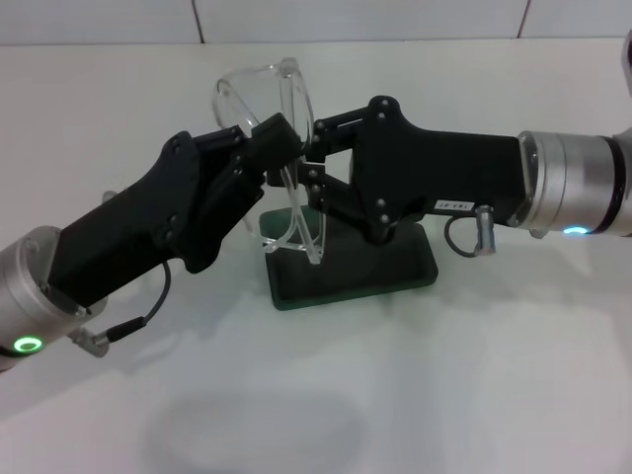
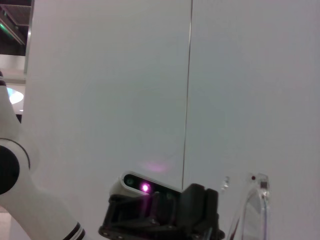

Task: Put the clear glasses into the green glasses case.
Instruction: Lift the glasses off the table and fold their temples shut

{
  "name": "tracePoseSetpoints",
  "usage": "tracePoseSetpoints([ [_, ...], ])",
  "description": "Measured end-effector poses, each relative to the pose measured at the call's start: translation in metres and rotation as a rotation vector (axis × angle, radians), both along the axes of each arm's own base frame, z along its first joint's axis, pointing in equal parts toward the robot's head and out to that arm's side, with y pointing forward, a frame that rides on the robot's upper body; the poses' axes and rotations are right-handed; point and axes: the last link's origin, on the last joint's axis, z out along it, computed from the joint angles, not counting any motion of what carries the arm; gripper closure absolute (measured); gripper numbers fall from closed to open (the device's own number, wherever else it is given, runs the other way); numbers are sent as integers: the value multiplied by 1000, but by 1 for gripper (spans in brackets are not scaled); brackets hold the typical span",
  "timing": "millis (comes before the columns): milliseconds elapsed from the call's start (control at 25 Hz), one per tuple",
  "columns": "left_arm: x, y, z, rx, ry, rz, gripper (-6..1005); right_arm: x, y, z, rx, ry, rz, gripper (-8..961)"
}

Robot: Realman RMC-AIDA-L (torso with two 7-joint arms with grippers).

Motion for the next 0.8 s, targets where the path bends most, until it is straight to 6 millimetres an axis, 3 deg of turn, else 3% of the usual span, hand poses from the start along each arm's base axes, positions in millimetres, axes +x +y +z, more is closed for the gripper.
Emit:
tracePoseSetpoints([
  [800, -1, -1, -2, -12, 10, 4, 930, 3, 1, 2, 26, 8, -14, 836],
])
